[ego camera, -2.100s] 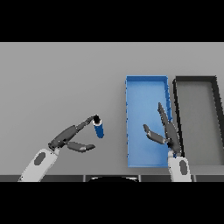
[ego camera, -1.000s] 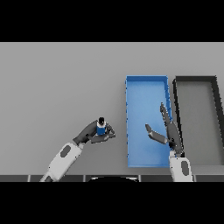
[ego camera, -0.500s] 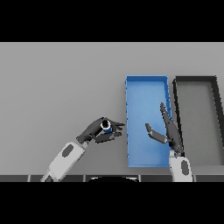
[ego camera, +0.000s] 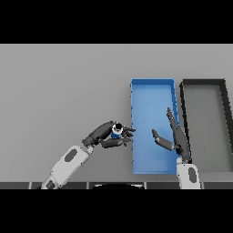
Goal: Pick up the blue pipe and place it into the blue bin.
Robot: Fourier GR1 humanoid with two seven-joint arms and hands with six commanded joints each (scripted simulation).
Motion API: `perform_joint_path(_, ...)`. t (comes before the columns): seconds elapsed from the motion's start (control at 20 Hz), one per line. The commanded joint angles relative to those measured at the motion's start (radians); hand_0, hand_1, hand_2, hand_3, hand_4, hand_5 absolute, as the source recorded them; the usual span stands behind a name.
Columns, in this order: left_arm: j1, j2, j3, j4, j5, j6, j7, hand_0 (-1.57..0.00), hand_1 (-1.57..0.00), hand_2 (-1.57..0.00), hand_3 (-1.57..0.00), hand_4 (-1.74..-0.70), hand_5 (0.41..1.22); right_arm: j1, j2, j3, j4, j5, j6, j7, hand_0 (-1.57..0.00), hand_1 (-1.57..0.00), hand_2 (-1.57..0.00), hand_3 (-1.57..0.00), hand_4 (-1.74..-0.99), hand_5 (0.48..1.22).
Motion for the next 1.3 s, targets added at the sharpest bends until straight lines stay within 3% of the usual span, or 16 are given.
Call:
perform_joint_path(0.0,0.005,-0.002,-0.006,-0.007,0.005,-0.003,0.007,-1.57,-1.57,-1.57,-1.44,-1.73,1.219,0.003,0.002,0.000,0.002,-0.003,0.002,0.000,0.00,0.00,0.00,0.00,-1.177,0.629)
perform_joint_path(0.2,0.007,0.016,-0.002,-0.011,0.008,-0.005,0.020,-1.57,-1.57,-1.57,-1.44,-1.73,1.220,0.010,0.018,0.000,0.025,-0.012,0.004,-0.006,0.00,0.00,0.00,0.00,-1.192,0.628)
perform_joint_path(0.4,0.007,0.013,-0.007,-0.012,0.005,-0.006,0.013,-1.57,-1.57,-1.57,-1.44,-1.73,1.220,0.012,0.008,-0.002,-0.010,-0.041,0.027,-0.015,0.00,0.00,0.00,0.00,-1.191,0.619)
perform_joint_path(0.5,0.009,0.020,-0.005,-0.016,0.009,-0.009,0.013,-1.57,-1.57,-1.57,-1.44,-1.73,1.221,0.000,-0.008,-0.015,-0.038,-0.143,0.102,-0.006,0.00,0.00,0.00,0.00,-1.197,0.604)
perform_joint_path(0.7,0.014,0.023,-0.010,-0.012,-0.001,-0.008,0.004,-1.57,-1.57,-1.57,-1.44,-1.73,1.221,-0.056,-0.107,-0.004,-0.169,-0.324,0.252,0.118,0.00,0.00,0.00,0.00,-1.232,0.550)
perform_joint_path(0.85,0.007,0.028,-0.005,0.000,0.001,-0.014,0.001,-1.57,-1.57,-1.57,-1.44,-1.73,1.221,-0.115,-0.176,0.033,-0.250,-0.379,0.321,0.199,0.00,0.00,0.00,0.00,-1.274,0.518)
perform_joint_path(1.1,0.008,0.022,-0.015,-0.007,-0.010,-0.004,0.012,-1.57,-1.57,-1.57,-1.44,-1.73,1.221,-0.247,-0.212,0.113,-0.320,-0.458,0.381,0.323,0.00,0.00,0.00,0.00,-1.297,0.522)
perform_joint_path(1.25,-0.011,0.014,-0.017,0.007,-0.018,-0.005,0.020,-1.57,-1.57,-1.57,-1.44,-1.73,1.221,-0.350,-0.202,0.159,-0.306,-0.473,0.399,0.386,0.00,0.00,0.00,0.00,-1.300,0.529)
